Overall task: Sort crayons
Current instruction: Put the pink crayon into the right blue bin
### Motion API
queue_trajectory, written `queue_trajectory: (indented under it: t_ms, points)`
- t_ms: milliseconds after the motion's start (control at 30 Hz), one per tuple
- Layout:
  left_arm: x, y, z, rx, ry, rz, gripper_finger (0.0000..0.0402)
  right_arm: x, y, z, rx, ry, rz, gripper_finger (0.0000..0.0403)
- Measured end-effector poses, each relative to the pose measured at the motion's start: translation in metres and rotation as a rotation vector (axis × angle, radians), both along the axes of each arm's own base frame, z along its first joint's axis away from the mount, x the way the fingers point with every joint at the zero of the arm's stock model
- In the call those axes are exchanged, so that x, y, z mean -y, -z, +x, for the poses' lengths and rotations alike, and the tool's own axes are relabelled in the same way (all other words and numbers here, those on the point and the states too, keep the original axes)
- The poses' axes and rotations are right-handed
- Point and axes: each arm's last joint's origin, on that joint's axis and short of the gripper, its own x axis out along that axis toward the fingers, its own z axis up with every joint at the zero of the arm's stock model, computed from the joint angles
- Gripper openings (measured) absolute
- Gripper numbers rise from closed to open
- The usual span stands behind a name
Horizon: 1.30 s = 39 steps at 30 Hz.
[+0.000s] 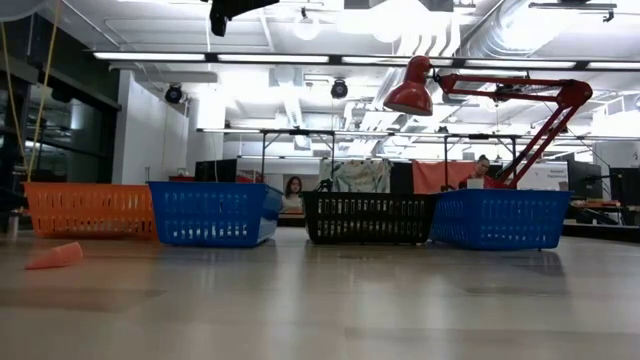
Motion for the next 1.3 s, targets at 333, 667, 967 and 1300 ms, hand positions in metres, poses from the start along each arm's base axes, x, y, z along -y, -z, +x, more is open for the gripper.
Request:
queue_trajectory:
  t_ms: [333, 667, 967, 1300]
  points:
    - [0.000, 0.000, 0.000, 0.000, 0.000, 0.000, 0.0161, 0.003, 0.000, 0.002, 0.009, 0.009, -0.016, 0.0133]
    - [0.000, 0.000, 0.000, 0.000, 0.000, -0.001, 0.0161, 0.005, 0.001, 0.002, 0.020, 0.016, -0.050, 0.0133]
    - [0.000, 0.000, 0.000, 0.001, 0.000, -0.001, 0.0161, 0.012, 0.001, 0.006, 0.022, -0.029, -0.080, 0.0133]
    - [0.000, 0.000, 0.000, 0.001, 0.000, -0.001, 0.0161, 0.035, -0.014, 0.004, 0.041, -0.008, -0.197, 0.0133]
